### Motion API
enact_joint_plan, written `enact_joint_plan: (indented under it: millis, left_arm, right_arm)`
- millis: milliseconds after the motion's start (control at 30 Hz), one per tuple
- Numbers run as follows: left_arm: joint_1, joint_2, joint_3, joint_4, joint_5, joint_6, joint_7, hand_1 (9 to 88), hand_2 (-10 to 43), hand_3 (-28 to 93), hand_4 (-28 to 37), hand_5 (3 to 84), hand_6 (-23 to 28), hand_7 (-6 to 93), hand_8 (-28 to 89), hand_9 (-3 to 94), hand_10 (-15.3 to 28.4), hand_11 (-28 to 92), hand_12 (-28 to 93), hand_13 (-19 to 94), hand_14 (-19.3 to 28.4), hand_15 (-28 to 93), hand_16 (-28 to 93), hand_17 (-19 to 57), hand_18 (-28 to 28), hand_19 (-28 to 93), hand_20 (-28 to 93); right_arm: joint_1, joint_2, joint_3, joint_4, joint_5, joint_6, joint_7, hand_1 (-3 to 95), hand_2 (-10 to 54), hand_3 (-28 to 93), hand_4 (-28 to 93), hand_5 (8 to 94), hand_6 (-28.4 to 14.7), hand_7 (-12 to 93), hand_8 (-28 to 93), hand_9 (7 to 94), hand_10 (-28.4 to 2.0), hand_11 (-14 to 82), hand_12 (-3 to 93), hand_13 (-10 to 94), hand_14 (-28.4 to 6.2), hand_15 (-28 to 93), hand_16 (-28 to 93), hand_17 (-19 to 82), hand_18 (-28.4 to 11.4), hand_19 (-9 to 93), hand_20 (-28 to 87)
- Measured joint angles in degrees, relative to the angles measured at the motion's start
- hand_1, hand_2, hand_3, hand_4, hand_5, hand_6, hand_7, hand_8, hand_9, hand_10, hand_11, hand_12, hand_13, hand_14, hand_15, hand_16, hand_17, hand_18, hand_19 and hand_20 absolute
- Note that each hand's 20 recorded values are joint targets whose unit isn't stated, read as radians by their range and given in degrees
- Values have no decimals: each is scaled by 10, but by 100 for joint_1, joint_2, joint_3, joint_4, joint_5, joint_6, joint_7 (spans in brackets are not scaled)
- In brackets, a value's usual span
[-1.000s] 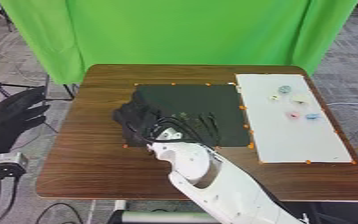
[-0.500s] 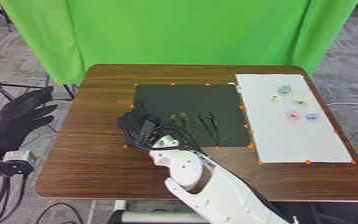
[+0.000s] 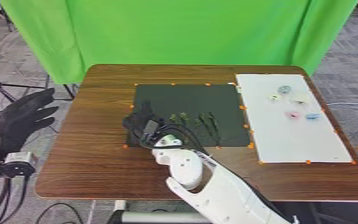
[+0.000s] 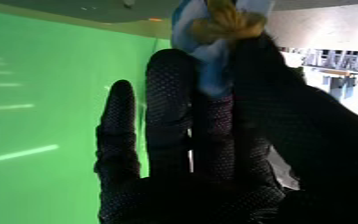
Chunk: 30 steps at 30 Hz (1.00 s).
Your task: Arrange flowers
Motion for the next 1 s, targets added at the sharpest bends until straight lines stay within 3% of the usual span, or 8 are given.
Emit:
enact_joint_plan:
  millis: [200, 300, 600, 1000]
  left_arm:
    - [0, -10, 3, 0, 5, 0, 0, 231, -48, 705, -283, 228, 11, 217, -104, 179, 86, 150, 186, 151, 118, 226, 35, -91, 189, 396, 67]
    - [0, -15, 6, 0, 8, 0, 0, 230, -48, 706, -283, 228, 11, 217, -103, 180, 86, 150, 186, 151, 118, 226, 35, -91, 189, 396, 67]
    - [72, -74, -28, -23, 18, 1, 6, 231, -47, 705, -283, 228, 11, 218, -104, 179, 87, 151, 187, 151, 119, 227, 35, -91, 188, 396, 67]
    - [163, -101, -52, -31, 25, 0, 12, 230, -48, 708, -283, 228, 11, 218, -105, 180, 88, 150, 186, 151, 119, 228, 35, -91, 188, 396, 67]
  right_arm:
    - [13, 1, 7, -15, -1, -111, 41, 378, -95, 851, -283, 545, 36, 451, -78, 604, -75, 354, 298, 498, -68, 703, 263, 96, -175, 634, 430]
    - [19, 11, 7, -37, -1, -198, 70, 353, -95, 880, -283, 539, 36, 439, -203, 579, -82, 374, 268, 479, -73, 713, 251, 84, -177, 630, 429]
    - [13, 82, 45, -274, -4, -906, 72, 313, -95, 871, -283, 469, 12, 401, -203, 508, -89, 336, 254, 431, -86, 715, 229, 57, -184, 621, 428]
    - [-44, 216, 65, -606, 89, -975, 35, 258, -95, 851, -283, 370, -28, 322, -168, 403, -126, 265, 246, 388, -107, 721, 214, 41, -192, 620, 432]
